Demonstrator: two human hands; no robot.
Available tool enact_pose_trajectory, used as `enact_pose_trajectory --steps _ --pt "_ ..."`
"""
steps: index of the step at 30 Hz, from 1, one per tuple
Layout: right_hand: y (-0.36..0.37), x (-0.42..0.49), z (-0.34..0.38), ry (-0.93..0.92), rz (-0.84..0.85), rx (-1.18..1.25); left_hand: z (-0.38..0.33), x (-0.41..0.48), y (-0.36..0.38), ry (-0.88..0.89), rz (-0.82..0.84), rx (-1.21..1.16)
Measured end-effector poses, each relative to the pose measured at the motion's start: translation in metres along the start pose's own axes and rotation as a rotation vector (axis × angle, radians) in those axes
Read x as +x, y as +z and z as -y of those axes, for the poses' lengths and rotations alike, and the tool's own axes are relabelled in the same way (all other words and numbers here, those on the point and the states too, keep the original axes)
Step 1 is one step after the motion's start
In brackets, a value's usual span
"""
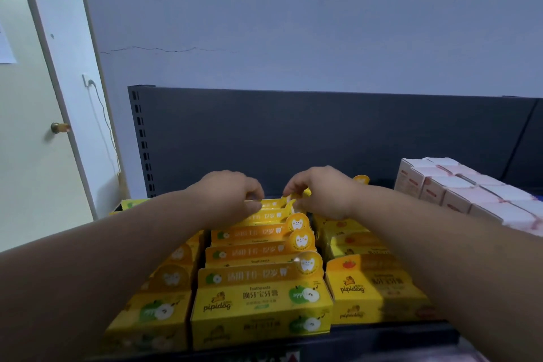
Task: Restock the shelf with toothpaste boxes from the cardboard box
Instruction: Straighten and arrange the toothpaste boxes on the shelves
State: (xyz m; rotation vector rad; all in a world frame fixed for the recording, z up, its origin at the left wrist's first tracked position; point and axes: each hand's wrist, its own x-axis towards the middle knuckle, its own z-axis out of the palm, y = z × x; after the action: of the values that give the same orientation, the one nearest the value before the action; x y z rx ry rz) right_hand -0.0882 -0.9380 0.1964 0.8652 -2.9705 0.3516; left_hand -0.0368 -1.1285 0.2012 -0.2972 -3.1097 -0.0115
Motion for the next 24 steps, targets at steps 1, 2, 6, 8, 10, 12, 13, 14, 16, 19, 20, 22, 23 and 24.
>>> enact_pose_trajectory --steps 1,2,6,8,10,12,13,14,16,19,20,22,23,24 --pt "0.000 -0.002 0.000 0.003 -0.002 0.005 -0.006 -0.005 0.000 0.010 0.029 0.010" --pt "0.000 -0.004 0.000 0.006 -0.004 0.013 -0.010 -0.009 0.000 0.009 0.054 0.033" --pt "0.000 -0.011 0.000 -0.003 -0.016 0.076 -0.018 -0.020 0.000 -0.014 0.021 0.060" --pt "0.000 -0.016 -0.002 -0.004 -0.020 0.075 -0.023 -0.025 -0.001 -0.010 -0.023 0.026" --pt "-0.001 -0.024 -0.003 -0.012 -0.024 0.067 -0.031 -0.029 0.000 0.008 -0.015 0.020" --pt "-0.004 -0.033 -0.004 -0.026 -0.014 0.053 -0.038 -0.031 0.004 0.011 0.016 0.027" --pt "-0.005 -0.038 -0.005 -0.034 -0.004 0.035 -0.041 -0.031 0.005 -0.001 0.024 0.022" --pt "-0.007 -0.043 -0.006 -0.043 0.004 0.018 -0.042 -0.032 0.005 -0.019 0.022 0.019" --pt "-0.012 -0.053 -0.008 -0.053 0.023 -0.003 -0.042 -0.032 0.006 -0.056 0.010 0.019" --pt "-0.021 -0.069 -0.015 -0.051 0.045 -0.064 -0.040 -0.036 0.007 -0.111 -0.003 0.037" --pt "-0.025 -0.074 -0.018 -0.049 0.050 -0.081 -0.041 -0.036 0.007 -0.130 -0.014 0.033" --pt "-0.033 -0.086 -0.026 -0.039 0.056 -0.086 -0.046 -0.037 0.006 -0.152 -0.061 0.017" --pt "-0.036 -0.091 -0.030 -0.032 0.057 -0.088 -0.051 -0.037 0.005 -0.148 -0.105 0.002" --pt "-0.038 -0.096 -0.034 -0.021 0.059 -0.097 -0.060 -0.037 0.004 -0.131 -0.164 -0.023"
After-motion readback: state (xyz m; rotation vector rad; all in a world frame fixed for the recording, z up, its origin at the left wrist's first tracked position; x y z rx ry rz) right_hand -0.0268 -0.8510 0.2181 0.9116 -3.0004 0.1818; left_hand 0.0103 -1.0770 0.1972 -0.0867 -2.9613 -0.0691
